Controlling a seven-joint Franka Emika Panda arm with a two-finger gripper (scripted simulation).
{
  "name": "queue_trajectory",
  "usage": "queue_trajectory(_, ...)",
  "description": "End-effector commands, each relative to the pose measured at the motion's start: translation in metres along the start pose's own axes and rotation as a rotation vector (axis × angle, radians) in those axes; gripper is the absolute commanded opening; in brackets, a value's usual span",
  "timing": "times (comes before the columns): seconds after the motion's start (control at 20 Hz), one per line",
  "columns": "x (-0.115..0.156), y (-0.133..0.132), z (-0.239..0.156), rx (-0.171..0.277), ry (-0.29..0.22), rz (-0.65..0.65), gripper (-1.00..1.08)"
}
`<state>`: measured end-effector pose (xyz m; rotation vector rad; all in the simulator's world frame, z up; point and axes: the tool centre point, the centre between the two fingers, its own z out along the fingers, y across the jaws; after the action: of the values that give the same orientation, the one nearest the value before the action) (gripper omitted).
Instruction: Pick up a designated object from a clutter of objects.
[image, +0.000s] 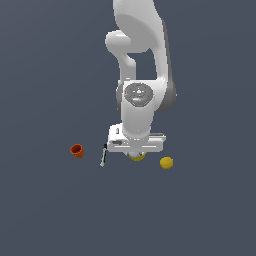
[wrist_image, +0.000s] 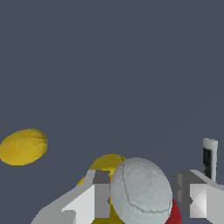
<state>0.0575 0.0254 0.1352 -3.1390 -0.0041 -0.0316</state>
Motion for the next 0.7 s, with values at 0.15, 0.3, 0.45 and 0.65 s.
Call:
queue_trajectory(0.15, -0.005, 0.028, -0.061, 0.001, -0.004, 0.000, -1.00)
queue_trajectory(0.3, -0.008, 0.043, -0.095, 0.001, -0.006, 0.000, -1.00)
queue_trajectory(0.45, -0.010, 0.058, -0.128, 0.001, -0.009, 0.000, -1.00)
queue_trajectory(0.65, -0.012, 0.078, -0.171, 0.000, -0.012, 0.000, -1.00)
